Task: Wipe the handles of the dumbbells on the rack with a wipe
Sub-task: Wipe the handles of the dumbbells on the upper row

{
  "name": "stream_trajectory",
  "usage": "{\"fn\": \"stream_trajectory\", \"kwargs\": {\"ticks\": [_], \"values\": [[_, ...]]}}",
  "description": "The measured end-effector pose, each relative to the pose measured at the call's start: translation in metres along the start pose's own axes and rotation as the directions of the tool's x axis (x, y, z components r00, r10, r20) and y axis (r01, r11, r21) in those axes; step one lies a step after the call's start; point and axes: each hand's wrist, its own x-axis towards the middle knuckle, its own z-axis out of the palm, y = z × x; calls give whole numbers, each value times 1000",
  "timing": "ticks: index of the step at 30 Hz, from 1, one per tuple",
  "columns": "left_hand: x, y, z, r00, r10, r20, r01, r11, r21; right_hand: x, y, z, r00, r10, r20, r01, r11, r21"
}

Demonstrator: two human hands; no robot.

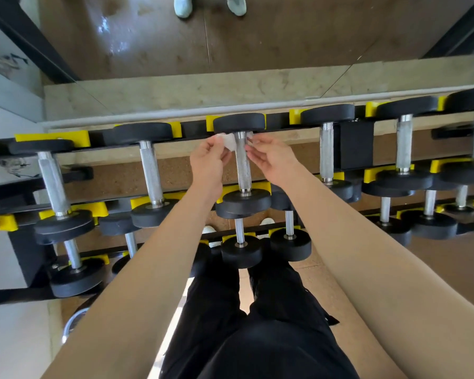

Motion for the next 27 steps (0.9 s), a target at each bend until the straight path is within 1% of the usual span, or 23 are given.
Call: {"fn": "stream_trajectory", "kwargs": {"ticks": [3,6,11,13,16,18,20,22,24,26,27], "values": [[-14,9,-15,993,14,116,-18,999,33,-12,2,2,999,-36,20,38,996,-78],[-23,14,-20,981,26,192,-33,999,32,-32,3,-14,998,-55,28,58,991,-122],[-49,17,-13,949,13,314,-25,999,37,-84,9,-43,989,-83,122,108,971,-212],[-61,14,-6,928,-19,371,-4,998,61,-103,11,-55,980,-65,186,100,977,-189],[-78,4,9,899,-41,436,-10,993,114,-126,10,-75,965,11,263,7,998,-67],[-88,-8,23,892,-34,451,-46,985,165,-137,5,-91,956,30,292,-34,999,12],[-96,-25,37,893,-1,451,-130,957,260,-144,2,-109,956,17,293,-22,1000,16],[-102,-45,52,885,30,465,-221,906,362,-145,-2,-128,974,-23,227,46,994,-98],[-106,-64,68,882,31,471,-267,856,442,-137,-10,-151,993,-90,74,106,962,-251],[-107,-83,84,902,25,432,-281,793,541,-125,-29,-174,983,-176,-60,138,907,-399],[-105,-93,91,919,27,393,-276,757,593,-118,-41,-184,967,-231,-104,152,860,-487]]}}
